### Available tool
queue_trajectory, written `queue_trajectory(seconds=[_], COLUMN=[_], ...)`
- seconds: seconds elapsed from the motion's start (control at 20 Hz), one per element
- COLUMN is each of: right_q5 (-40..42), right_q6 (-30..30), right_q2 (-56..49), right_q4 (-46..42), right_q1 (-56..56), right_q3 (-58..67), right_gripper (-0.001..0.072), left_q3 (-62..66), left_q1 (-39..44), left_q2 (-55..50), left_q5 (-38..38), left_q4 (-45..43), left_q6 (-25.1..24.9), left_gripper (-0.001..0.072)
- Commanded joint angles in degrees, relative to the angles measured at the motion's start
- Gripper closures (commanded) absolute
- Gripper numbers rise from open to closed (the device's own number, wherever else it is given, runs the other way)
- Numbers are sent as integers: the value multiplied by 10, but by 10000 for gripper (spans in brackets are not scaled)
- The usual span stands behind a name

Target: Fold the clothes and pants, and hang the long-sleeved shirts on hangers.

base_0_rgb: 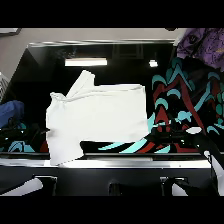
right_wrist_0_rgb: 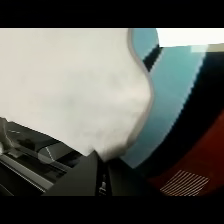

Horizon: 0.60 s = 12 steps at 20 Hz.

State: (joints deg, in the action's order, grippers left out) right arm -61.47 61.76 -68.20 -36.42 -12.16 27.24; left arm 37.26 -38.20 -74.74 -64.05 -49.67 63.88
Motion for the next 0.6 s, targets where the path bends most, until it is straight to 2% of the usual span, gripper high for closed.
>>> queue_trajectory(seconds=[0.0, 0.05, 0.1, 0.15, 0.3, 0.45, 0.55], right_q5=[-2, -3, -3, -3, -14, -4, 11], right_q6=[7, 7, 14, 20, 26, 59, 82], right_q2=[11, 18, 28, 37, 46, 46, 45], right_q4=[0, 0, 0, 0, -1, -11, -55], right_q1=[0, 0, 0, 0, 0, 2, 25], right_q3=[1, 1, 1, 2, 45, 157, 255], right_gripper=[683, 683, 684, 685, 686, 687, 687], left_q3=[-2, -1, -1, 0, 39, 148, 260], left_q1=[33, 44, 51, 55, 61, 94, 122], left_q2=[-29, -36, -39, -38, -33, -17, -9], left_q5=[33, 34, 35, 35, 6, -14, -21], left_q4=[-1, 2, 2, 9, 47, 49, 49], left_q6=[-4, -4, -4, -4, -4, 51, 89], left_gripper=[112, 273, 571, 690, 692, 693, 693])
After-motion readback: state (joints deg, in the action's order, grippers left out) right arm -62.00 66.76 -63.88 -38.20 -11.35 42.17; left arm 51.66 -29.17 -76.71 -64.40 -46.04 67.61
